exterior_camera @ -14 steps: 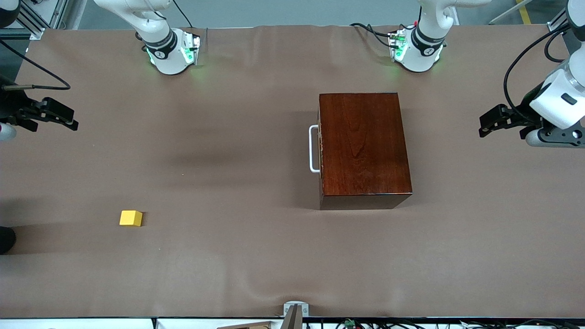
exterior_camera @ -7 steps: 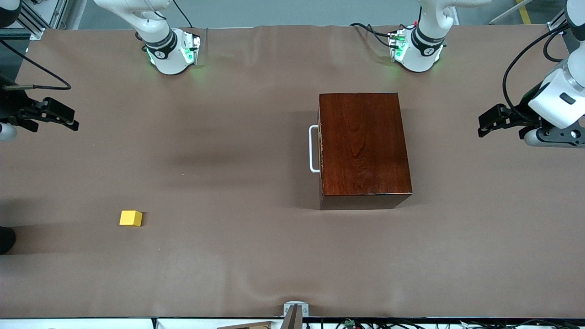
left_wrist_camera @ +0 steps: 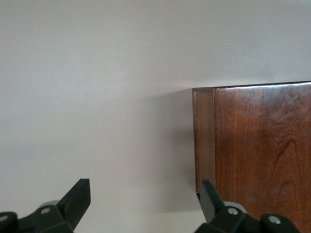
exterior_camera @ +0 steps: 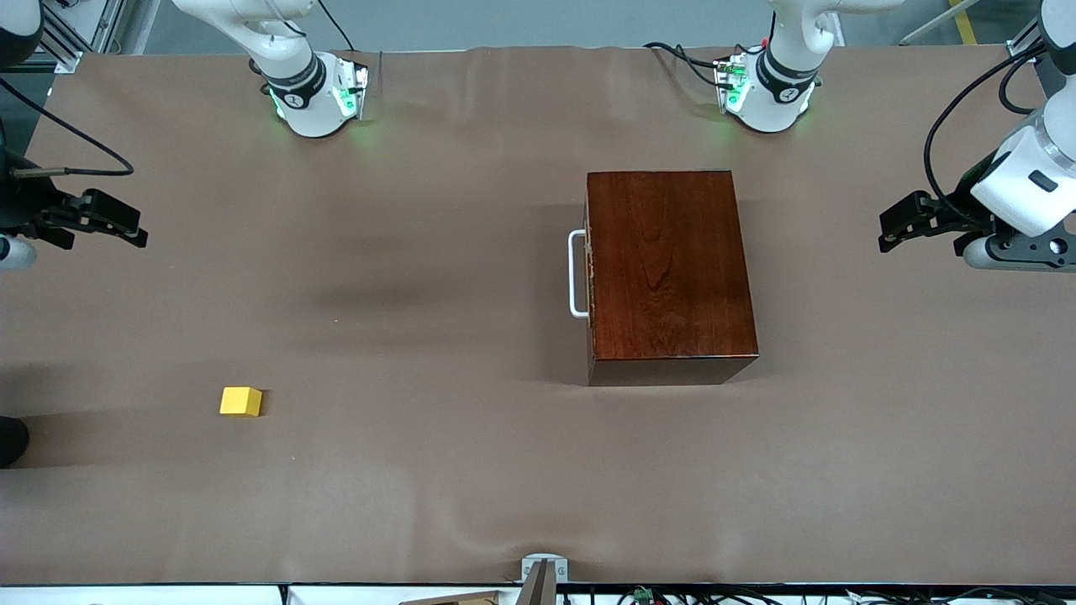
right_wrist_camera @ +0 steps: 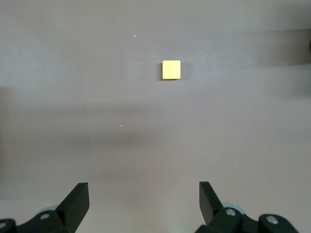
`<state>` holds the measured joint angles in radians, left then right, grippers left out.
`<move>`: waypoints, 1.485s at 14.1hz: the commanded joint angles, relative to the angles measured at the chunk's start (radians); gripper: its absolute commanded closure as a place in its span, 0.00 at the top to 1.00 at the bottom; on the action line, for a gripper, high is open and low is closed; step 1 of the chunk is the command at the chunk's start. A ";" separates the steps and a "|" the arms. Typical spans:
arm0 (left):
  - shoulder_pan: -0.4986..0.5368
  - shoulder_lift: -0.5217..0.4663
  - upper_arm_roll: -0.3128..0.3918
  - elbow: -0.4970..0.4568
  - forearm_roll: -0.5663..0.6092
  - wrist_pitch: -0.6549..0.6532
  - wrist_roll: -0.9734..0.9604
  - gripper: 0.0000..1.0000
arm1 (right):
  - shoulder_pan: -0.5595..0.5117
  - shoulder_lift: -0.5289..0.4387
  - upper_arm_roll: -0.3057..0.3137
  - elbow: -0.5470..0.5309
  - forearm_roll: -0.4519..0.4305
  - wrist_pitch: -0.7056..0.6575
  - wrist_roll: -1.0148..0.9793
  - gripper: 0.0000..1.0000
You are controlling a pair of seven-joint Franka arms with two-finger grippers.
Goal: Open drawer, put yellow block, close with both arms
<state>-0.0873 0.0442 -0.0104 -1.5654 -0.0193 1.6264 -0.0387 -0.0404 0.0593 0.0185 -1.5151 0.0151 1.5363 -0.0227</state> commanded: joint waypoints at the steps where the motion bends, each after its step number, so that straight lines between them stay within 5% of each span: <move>1: 0.009 -0.009 0.000 0.005 -0.005 0.001 -0.004 1.00 | -0.016 0.014 0.008 -0.002 -0.014 0.019 -0.003 1.00; 7: -0.109 0.039 -0.101 0.047 -0.021 0.003 -0.201 1.00 | -0.016 0.043 0.008 -0.005 -0.012 0.057 -0.003 1.00; 10: -0.254 0.085 -0.158 0.070 -0.018 0.009 -0.344 1.00 | -0.021 0.074 0.008 -0.005 -0.011 0.094 -0.005 1.00; 15: -0.560 0.317 -0.151 0.260 0.035 0.082 -0.670 1.00 | -0.039 0.178 0.008 -0.005 -0.009 0.192 -0.005 1.00; 21: -0.686 0.517 -0.125 0.303 0.109 0.217 -0.878 1.00 | -0.056 0.324 0.008 -0.004 -0.009 0.320 -0.005 1.00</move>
<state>-0.7453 0.5050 -0.1551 -1.3143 0.0420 1.8376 -0.8796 -0.0782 0.3375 0.0148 -1.5324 0.0152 1.8278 -0.0228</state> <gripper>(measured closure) 0.000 0.000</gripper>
